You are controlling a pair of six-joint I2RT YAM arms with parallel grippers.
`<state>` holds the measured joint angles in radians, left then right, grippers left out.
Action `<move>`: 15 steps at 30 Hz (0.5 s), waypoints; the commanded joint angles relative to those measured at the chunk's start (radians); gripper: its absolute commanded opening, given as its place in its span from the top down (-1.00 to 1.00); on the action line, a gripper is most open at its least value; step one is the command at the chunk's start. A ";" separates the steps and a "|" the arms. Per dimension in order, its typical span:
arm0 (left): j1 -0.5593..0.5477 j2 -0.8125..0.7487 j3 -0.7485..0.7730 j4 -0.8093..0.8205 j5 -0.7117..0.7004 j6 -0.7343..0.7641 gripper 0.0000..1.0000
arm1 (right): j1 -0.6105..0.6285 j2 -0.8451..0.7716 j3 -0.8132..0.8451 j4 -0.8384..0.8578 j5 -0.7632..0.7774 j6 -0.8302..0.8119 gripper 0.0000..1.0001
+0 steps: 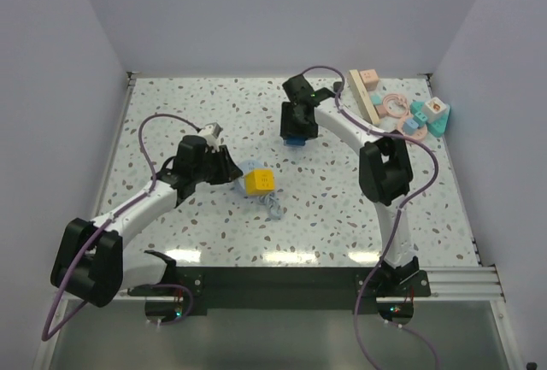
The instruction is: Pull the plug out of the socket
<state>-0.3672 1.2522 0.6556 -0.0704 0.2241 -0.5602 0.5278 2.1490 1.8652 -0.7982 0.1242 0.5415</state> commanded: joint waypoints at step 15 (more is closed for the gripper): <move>0.002 -0.031 0.058 0.038 0.024 -0.043 1.00 | -0.003 0.087 0.146 -0.047 0.057 -0.072 0.35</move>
<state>-0.3672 1.2415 0.6662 -0.0776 0.2276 -0.5850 0.5278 2.2330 1.9797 -0.8341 0.1898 0.4847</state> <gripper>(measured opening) 0.392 0.644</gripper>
